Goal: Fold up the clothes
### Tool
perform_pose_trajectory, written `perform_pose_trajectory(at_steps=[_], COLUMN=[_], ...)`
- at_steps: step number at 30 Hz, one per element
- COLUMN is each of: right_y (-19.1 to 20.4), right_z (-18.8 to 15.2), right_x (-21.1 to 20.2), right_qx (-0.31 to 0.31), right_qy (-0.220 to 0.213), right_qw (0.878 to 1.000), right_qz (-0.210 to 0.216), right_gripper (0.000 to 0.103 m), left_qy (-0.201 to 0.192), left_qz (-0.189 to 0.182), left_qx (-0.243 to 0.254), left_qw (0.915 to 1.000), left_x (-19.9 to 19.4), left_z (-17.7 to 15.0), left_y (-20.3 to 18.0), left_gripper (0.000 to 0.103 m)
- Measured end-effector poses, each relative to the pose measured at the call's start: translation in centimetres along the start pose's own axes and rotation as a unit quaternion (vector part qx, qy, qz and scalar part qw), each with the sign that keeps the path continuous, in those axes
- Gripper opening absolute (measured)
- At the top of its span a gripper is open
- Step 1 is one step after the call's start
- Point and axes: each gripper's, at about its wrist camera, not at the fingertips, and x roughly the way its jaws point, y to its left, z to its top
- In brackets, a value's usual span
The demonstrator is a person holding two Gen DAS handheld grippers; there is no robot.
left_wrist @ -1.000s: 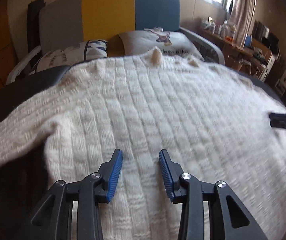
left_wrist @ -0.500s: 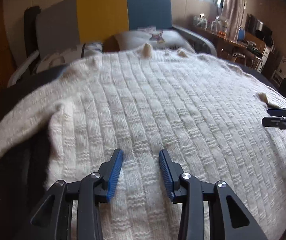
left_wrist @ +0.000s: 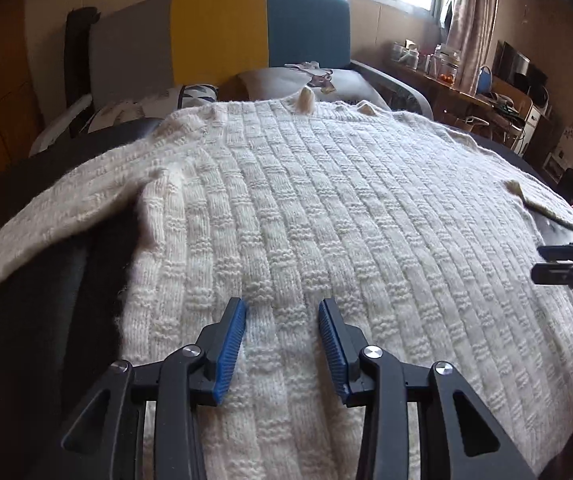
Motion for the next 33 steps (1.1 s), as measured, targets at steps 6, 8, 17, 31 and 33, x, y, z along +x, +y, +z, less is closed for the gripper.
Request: perform_pose_trajectory(at_steps=[6, 8, 17, 31, 33], right_y=[2.0, 3.4, 5.9, 8.1, 8.4], right_z=[-1.2, -2.5, -6.5, -9.5, -9.7], right_x=[-2.0, -2.7, -2.3, -3.5, -3.4], right_qx=[0.006, -0.008, -0.013, -0.028, -0.031], right_qy=[-0.022, -0.024, -0.017, -0.046, -0.047], right_qw=[1.000, 1.000, 1.000, 0.996, 0.996], right_qz=[0.002, 0.007, -0.023, -0.071, -0.072], right_gripper=[0.103, 0.103, 0.103, 0.103, 0.103], left_qy=[-0.019, -0.004, 0.001, 0.006, 0.026], left_qz=[-0.019, -0.014, -0.007, 0.001, 0.006], left_qx=[-0.050, -0.053, -0.063, -0.060, -0.049], left_qw=[0.9984, 0.9985, 0.9980, 0.9982, 0.9985], left_x=[-3.5, -3.4, -4.9, -6.8, -5.9], left_z=[-1.0, -1.9, -3.9, -6.0, -6.8], left_y=[1.2, 1.2, 0.1, -0.6, -0.8], left_gripper=[0.039, 0.039, 0.039, 0.040, 0.040])
